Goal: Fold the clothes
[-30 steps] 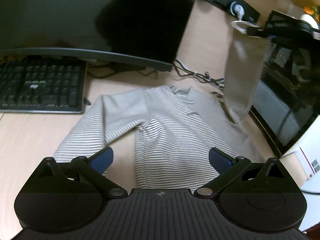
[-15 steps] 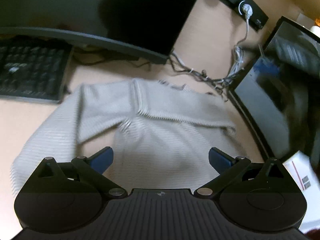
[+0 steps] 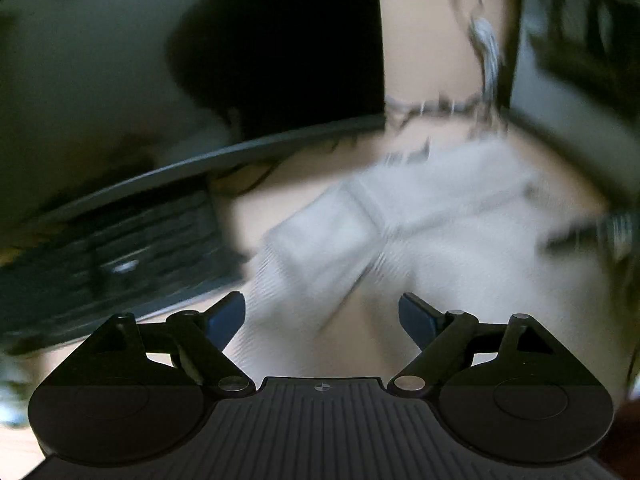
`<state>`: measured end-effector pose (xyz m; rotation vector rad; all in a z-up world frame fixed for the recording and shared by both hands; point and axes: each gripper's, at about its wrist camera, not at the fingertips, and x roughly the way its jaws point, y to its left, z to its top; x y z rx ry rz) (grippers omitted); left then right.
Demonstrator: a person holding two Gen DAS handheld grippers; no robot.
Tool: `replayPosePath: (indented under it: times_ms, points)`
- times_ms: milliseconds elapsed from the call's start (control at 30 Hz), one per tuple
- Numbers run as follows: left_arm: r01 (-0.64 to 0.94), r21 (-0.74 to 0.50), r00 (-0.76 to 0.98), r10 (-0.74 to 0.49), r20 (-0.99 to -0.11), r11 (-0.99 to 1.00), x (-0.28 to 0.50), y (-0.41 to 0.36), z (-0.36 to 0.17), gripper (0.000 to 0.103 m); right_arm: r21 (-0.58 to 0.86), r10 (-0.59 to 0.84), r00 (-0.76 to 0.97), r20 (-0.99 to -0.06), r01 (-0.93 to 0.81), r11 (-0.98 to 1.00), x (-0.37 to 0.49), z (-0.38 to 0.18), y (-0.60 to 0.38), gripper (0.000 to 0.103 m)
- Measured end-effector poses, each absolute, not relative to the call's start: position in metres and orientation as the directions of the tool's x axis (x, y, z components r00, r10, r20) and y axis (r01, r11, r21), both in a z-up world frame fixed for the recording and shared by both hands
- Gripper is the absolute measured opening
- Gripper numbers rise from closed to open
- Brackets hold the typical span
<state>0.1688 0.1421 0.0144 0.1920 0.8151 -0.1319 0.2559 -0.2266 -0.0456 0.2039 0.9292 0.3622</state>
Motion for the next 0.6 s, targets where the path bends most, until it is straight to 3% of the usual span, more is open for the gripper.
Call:
replayPosePath:
  times_ms: [267,300,333,433,467,500,533,567,600]
  points:
    - [0.356,0.353,0.629,0.057,-0.775,0.865,0.101,0.144,-0.008,0.090,0.112,0.248,0.582,-0.775,-0.260,0.959,0.247,-0.052,-0.190,0.102]
    - [0.367,0.393,0.640,0.078,-0.765,0.843,0.099,0.140,-0.015,0.086,0.128,0.269,0.584,-0.766,-0.272,0.954,0.243,-0.049,-0.187,0.101]
    - [0.374,0.426,0.650,0.095,-0.754,0.824,0.099,0.136,-0.022,0.083,0.152,0.300,0.585,-0.754,-0.289,0.945,0.239,-0.045,-0.183,0.092]
    - [0.357,0.416,0.651,0.096,-0.753,0.836,0.114,0.135,-0.037,0.068,0.168,0.368,0.595,-0.714,-0.364,0.916,0.223,-0.028,-0.159,0.077]
    - [0.351,0.402,0.642,0.095,-0.760,0.846,0.122,0.137,-0.041,0.050,0.172,0.394,0.590,-0.705,-0.398,0.901,0.216,-0.023,-0.149,0.068]
    - [0.342,0.384,0.633,0.092,-0.769,0.858,0.129,0.140,-0.045,0.022,0.191,0.428,0.569,-0.703,-0.429,0.883,0.210,-0.018,-0.137,0.063]
    - [0.314,0.339,0.620,0.079,-0.781,0.887,0.136,0.146,-0.044,0.010,0.221,0.464,0.538,-0.703,-0.456,0.862,0.205,-0.014,-0.126,0.051]
    - [0.264,0.259,0.605,0.049,-0.794,0.929,0.142,0.154,-0.040,0.008,0.250,0.500,0.507,-0.702,-0.482,0.840,0.200,-0.010,-0.115,0.042]
    - [0.206,0.153,0.597,-0.001,-0.802,0.966,0.147,0.166,-0.032,0.008,0.280,0.535,0.476,-0.698,-0.506,0.816,0.195,-0.008,-0.104,0.040]
